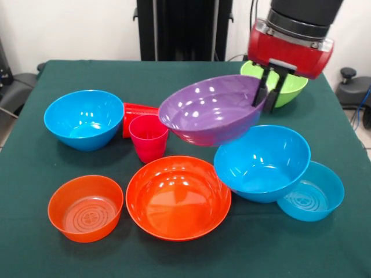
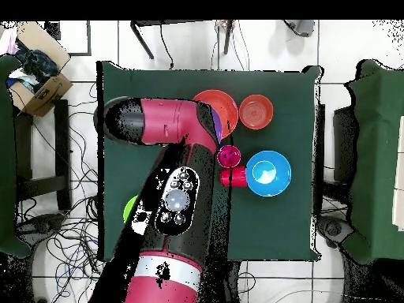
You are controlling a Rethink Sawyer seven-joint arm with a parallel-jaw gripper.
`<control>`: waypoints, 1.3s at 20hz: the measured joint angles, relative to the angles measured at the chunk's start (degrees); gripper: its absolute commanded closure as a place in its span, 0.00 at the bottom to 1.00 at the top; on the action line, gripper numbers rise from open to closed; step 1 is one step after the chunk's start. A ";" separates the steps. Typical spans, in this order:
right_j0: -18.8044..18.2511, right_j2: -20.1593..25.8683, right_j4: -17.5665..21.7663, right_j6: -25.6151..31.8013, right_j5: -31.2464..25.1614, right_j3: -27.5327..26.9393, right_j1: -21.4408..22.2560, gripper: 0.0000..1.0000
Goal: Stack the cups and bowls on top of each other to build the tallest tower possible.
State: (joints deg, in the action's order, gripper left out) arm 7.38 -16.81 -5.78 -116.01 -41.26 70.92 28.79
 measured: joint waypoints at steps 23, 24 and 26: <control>4.74 -1.67 -3.40 -4.85 -0.23 -4.15 -7.34 1.00; 4.75 -1.79 -3.52 -4.97 -0.24 -4.35 -7.62 1.00; 4.77 -2.15 -3.83 -5.23 -0.32 -5.05 -8.43 1.00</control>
State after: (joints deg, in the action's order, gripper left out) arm 12.15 -18.96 -9.60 -121.23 -41.58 65.87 20.37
